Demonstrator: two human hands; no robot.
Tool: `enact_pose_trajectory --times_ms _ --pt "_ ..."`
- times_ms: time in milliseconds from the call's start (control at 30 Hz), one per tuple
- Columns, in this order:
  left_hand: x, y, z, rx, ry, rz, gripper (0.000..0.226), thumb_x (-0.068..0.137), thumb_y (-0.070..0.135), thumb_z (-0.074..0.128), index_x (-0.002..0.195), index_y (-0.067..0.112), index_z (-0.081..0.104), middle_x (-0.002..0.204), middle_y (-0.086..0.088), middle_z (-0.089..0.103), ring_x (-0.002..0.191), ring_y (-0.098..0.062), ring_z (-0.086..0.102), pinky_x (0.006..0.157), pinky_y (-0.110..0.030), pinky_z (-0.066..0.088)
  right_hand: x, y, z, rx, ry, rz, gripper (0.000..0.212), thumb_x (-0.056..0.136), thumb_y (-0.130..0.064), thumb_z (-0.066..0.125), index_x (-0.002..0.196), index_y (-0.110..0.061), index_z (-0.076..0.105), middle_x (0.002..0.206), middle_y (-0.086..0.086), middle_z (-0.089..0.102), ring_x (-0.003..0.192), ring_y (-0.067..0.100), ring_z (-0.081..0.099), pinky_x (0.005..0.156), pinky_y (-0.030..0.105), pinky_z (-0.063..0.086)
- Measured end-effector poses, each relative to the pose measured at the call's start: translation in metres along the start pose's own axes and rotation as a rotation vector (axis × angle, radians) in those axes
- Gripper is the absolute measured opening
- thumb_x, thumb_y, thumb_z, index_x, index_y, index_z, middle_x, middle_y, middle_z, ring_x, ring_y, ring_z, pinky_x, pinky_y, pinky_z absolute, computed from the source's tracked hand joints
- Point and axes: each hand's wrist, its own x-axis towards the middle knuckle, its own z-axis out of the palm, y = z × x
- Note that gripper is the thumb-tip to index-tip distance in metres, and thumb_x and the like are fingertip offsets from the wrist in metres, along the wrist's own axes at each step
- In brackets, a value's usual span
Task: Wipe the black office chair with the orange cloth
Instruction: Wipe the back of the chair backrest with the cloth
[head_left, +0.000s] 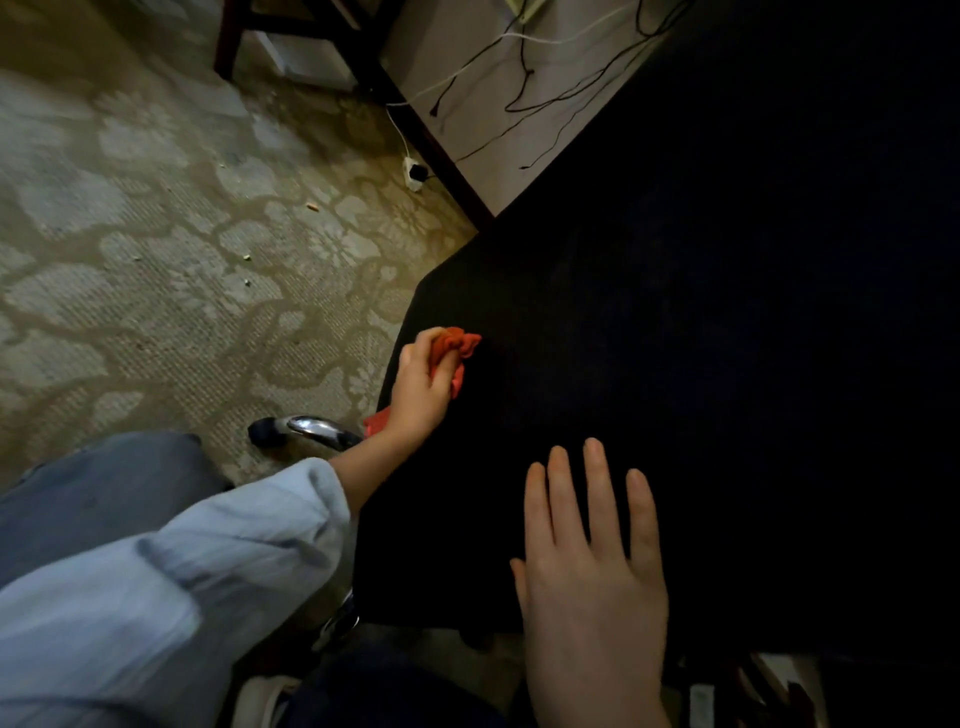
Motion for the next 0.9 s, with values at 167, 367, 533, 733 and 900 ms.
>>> enact_pose_trajectory --times_ms 167,367,533,733,900 --pt "-0.026 -0.039 -0.013 0.081 0.056 -0.207 0.022 0.096 0.018 0.050 0.117 0.012 0.053 0.106 -0.012 0.055 0.104 -0.027 0.054 0.095 -0.036 0.041 -0.008 0.000 -0.001 -0.293 -0.227 -0.054 0.075 0.065 -0.045 0.075 0.124 -0.003 0.057 0.132 0.019 0.055 0.128 0.038 0.045 0.111 0.058 0.004" --pt "-0.054 -0.006 -0.008 0.077 0.025 -0.210 0.023 0.094 0.016 0.052 0.117 0.014 0.054 0.102 -0.010 0.049 0.088 -0.020 0.055 0.083 -0.026 0.045 -0.014 0.008 0.004 -0.458 -0.122 -0.094 0.049 0.080 -0.033 0.064 0.122 -0.007 0.062 0.129 0.016 0.059 0.125 0.037 0.049 0.106 0.061 0.018" --pt "-0.071 0.055 0.001 -0.047 -0.020 -0.038 0.023 0.094 0.010 0.052 0.117 0.014 0.054 0.104 -0.005 0.046 0.086 0.013 0.052 0.074 -0.002 0.040 -0.011 0.007 0.007 -0.461 -0.048 -0.093 0.043 0.083 -0.028 0.058 0.119 -0.004 0.063 0.125 0.018 0.060 0.123 0.038 0.050 0.106 0.061 0.019" --pt "-0.062 0.085 0.001 -0.202 -0.122 0.256 0.022 0.090 0.029 0.052 0.112 0.034 0.053 0.111 -0.002 0.052 0.102 0.001 0.053 0.088 -0.010 0.041 0.003 -0.004 0.010 -0.429 0.115 -0.086 0.041 0.091 -0.014 0.033 0.111 -0.002 0.066 0.109 0.021 0.066 0.113 0.039 0.057 0.103 0.060 0.025" --pt "-0.054 0.024 -0.019 0.006 -0.070 0.098 0.028 0.092 0.024 0.048 0.119 0.026 0.051 0.108 -0.004 0.050 0.091 0.020 0.048 0.081 -0.002 0.036 0.021 -0.012 0.006 -0.390 0.202 -0.124 0.028 0.083 -0.021 0.056 0.102 -0.006 0.069 0.091 0.016 0.068 0.099 0.036 0.063 0.098 0.058 0.030"
